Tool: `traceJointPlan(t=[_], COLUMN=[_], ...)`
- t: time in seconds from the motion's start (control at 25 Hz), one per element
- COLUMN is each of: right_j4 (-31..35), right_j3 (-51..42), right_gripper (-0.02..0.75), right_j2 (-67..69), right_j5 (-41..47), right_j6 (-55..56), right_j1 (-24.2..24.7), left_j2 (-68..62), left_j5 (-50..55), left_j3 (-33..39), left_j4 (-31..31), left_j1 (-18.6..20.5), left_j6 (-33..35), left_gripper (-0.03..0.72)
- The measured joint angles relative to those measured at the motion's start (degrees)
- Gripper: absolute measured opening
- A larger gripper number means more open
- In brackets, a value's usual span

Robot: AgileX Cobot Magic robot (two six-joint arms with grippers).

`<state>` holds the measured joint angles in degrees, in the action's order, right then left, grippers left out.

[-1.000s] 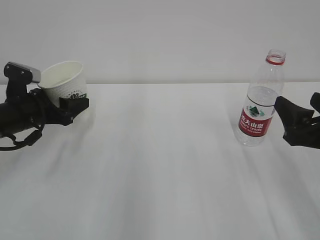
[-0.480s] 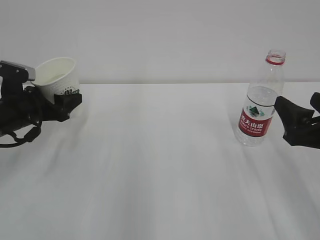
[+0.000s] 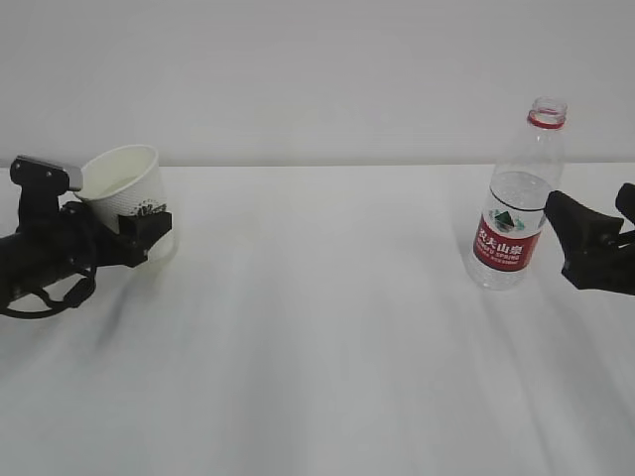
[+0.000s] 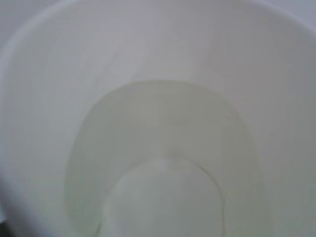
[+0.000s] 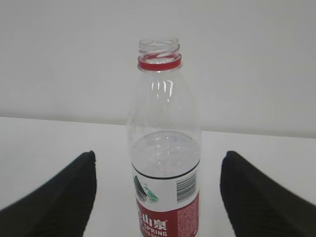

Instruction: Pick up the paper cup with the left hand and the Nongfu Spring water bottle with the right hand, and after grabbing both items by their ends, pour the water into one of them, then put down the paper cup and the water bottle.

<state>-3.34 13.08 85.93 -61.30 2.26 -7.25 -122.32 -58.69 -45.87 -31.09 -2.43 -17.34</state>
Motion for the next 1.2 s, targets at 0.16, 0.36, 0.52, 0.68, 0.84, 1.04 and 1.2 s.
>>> traceJointPlan(t=[0.16, 0.36, 0.52, 0.68, 0.84, 1.04, 1.2], right_j4=[0.0, 0.0, 0.0, 0.0, 0.0, 0.0, 0.0], right_j3=[0.0, 0.0, 0.0, 0.0, 0.0, 0.0, 0.0], right_gripper=[0.589, 0.589, 0.589, 0.589, 0.589, 0.588, 0.588], right_j2=[0.0, 0.0, 0.0, 0.0, 0.0, 0.0, 0.0], right_j5=[0.0, 0.0, 0.0, 0.0, 0.0, 0.0, 0.0], right_j6=[0.0, 0.0, 0.0, 0.0, 0.0, 0.0, 0.0], right_j1=[0.0, 0.0, 0.0, 0.0, 0.0, 0.0, 0.0], left_j2=[-0.9, -0.9, -0.9, -0.9, -0.9, -0.9, -1.5], left_j5=[0.0, 0.4, 3.1, 3.4, 4.0, 4.0, 3.3], left_j3=[0.0, 0.0, 0.0, 0.0, 0.0, 0.0, -0.3], left_j4=[0.2, 0.3, 0.3, 0.3, 0.3, 0.3, 0.3], left_j1=[0.0, 0.0, 0.0, 0.0, 0.0, 0.0, 0.0], left_j6=[0.0, 0.0, 0.1, 0.1, 0.1, 0.1, 0.1], left_gripper=[0.499, 0.499, 0.499, 0.499, 0.499, 0.499, 0.499])
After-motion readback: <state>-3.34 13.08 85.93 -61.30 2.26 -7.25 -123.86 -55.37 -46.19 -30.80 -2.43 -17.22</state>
